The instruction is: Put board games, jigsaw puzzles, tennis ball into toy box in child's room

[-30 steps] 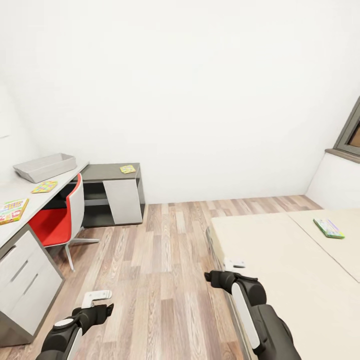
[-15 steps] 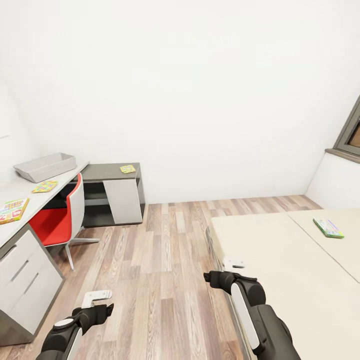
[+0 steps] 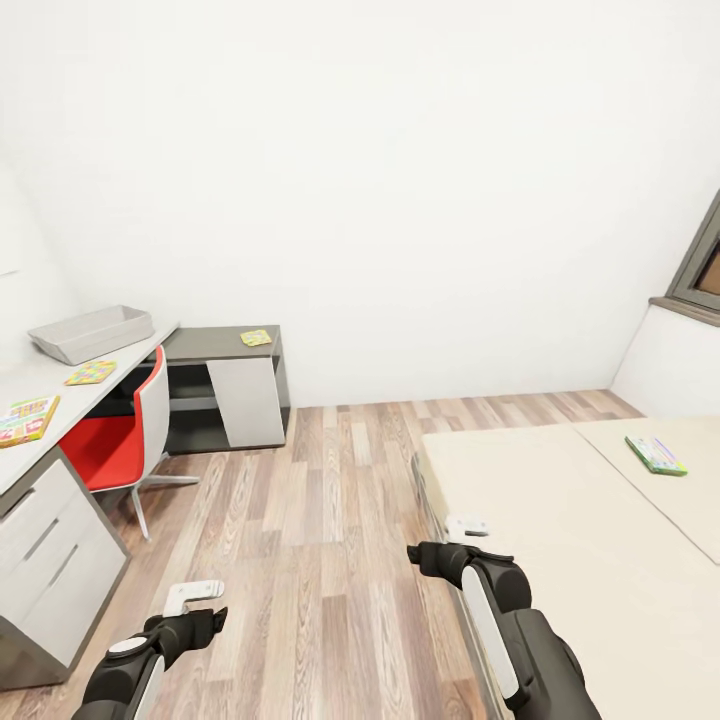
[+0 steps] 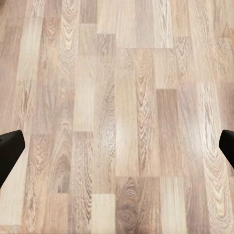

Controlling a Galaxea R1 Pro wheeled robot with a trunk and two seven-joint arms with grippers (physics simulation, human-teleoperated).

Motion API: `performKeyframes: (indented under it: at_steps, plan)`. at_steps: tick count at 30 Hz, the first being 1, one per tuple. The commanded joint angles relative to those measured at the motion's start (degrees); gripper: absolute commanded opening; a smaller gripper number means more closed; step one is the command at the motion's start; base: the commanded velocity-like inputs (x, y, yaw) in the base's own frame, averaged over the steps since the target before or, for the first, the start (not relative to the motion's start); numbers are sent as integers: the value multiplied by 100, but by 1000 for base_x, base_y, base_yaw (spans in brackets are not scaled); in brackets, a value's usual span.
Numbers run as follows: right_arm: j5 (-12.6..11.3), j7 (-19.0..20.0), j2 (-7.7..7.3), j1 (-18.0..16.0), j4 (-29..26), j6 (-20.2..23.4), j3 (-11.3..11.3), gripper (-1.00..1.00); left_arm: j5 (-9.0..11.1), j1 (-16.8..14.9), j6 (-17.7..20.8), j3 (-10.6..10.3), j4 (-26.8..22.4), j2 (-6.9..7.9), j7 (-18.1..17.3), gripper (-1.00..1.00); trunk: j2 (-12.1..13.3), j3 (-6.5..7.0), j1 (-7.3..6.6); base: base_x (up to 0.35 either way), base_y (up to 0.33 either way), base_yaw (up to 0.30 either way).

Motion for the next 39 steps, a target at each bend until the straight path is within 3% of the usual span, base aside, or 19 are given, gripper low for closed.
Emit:
performKeyframes:
  at_steps: [1, 39]
  plan:
    - [-61, -58, 0, -4, -6, 19, 5, 100, -45, -5, 28, 11, -8, -2, -52, 100, -13, -13, 3, -24, 0, 0]
    - [-52, -58, 4, -4, 73, 19, 14, 100, -45, -5, 39, 20, -8, -3, -52, 100, -13, -13, 3, -16, 0, 0]
